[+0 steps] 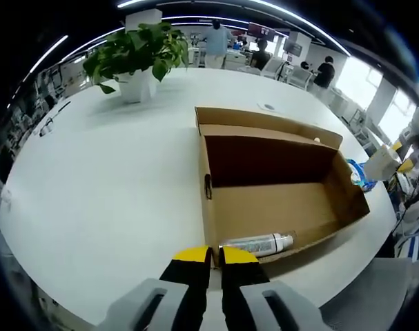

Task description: Operate the shoe box by opening the lid, removing the specified soft item, and placing it in the target area until the item is outside and the box remains undamaged.

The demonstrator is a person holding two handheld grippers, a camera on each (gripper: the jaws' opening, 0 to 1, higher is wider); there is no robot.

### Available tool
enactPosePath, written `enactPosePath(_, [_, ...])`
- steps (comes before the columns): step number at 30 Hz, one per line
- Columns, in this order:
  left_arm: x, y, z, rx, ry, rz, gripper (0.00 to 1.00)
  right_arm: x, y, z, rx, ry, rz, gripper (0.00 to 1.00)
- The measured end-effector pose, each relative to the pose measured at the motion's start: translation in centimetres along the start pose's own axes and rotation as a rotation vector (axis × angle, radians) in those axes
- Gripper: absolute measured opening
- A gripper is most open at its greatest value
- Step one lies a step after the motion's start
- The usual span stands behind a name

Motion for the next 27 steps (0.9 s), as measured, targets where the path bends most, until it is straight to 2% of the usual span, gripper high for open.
enactPosePath(8, [0.0,-0.1,0.0,-0.009,-0.005,0.003,0.05,1.4,2.8,1.4,-0.027,-0.006,0.042,0.15])
enactPosePath(16, [-0.2,-0.2,0.0,-0.019,-0.011,0.002,0.05,2.3,4.4,2.8,-0.064,-0.009,0.058,0.15])
enactPosePath(27, [-0.2,-0.3,0.0,-0.028,-0.001,0.007,0.05,5.2,6.6,6.1,-0.136,-0.027,0.107,0.15])
Point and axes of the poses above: the point that each gripper's makers call its tool centre point, and the gripper's own axes: y roughly backward along the fingers, x roughly to its right, z roughly out of its underside, the point moved 4 cm from there along y, roughly backward along the fingers, and after that the axes turned 11 degrees about x, right-handed, at the moved point
